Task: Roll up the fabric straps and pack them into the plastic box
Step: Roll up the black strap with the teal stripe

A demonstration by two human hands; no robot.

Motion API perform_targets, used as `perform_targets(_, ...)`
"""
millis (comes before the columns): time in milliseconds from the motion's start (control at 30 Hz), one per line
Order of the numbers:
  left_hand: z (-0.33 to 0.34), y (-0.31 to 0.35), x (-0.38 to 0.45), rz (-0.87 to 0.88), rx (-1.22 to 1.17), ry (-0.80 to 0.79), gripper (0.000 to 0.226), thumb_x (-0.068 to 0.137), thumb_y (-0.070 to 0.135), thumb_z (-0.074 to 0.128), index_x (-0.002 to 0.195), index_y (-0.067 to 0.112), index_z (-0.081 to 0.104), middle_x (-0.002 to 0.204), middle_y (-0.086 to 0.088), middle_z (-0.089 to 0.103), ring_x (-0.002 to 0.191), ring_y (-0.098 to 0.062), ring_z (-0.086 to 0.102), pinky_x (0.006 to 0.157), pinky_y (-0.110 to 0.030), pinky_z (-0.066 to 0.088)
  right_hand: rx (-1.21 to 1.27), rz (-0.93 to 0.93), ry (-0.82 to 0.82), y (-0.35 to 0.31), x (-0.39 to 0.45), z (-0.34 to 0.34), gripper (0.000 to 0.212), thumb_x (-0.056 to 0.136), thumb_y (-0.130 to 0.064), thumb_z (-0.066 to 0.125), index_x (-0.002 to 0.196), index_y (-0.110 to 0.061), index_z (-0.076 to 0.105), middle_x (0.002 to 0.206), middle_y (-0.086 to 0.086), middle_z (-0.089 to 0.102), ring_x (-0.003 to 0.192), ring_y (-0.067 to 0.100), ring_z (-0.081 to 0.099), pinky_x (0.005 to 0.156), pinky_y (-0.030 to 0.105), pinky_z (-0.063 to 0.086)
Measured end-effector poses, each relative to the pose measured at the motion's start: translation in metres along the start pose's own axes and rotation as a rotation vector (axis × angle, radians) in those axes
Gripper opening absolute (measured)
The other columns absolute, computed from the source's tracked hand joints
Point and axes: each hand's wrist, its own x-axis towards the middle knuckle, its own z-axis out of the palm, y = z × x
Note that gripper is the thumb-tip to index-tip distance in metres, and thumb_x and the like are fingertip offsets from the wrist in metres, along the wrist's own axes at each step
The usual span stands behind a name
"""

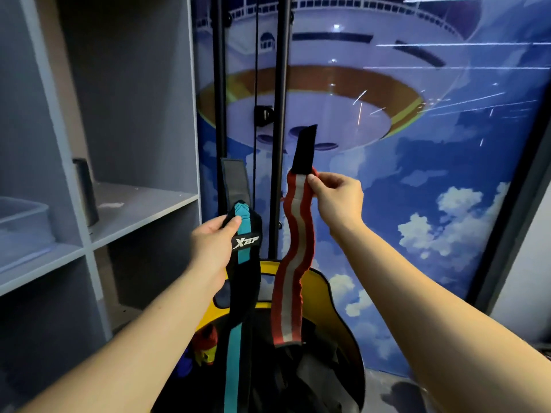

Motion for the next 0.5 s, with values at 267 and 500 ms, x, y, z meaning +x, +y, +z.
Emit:
perform_targets(267, 0.01, 0.048, -0.029, 0.096, -0.107, 0.02, 0.018, 0.096, 0.023, 0.068, 0.112, 0.019, 0.074, 0.101, -0.004, 0.077, 0.098, -0.024, 0.073, 0.091, -0.046, 0.058, -0.115, -0.23, -0.055, -0.057, -0.069, 0.02, 0.012, 0.089, -0.029, 0.073, 0.093, -0.021, 0.081, 0.077, -0.007, 0.077, 0.073, 0.002, 0.07, 0.073, 0.029, 0.057)
perform_targets(500, 0.01, 0.059, -0.055, 0.078, -0.202, -0.083, 0.018, 0.099, 0.013, 0.06, 0.109, 0.015, 0.075, 0.101, -0.004, 0.078, 0.098, -0.02, 0.073, 0.083, -0.031, 0.057, -0.096, -0.339, -0.098, -0.065, -0.113, 0.04, 0.012, 0.09, -0.029, 0.073, 0.093, -0.022, 0.082, 0.086, -0.006, 0.075, 0.081, 0.004, 0.063, 0.075, 0.022, 0.048)
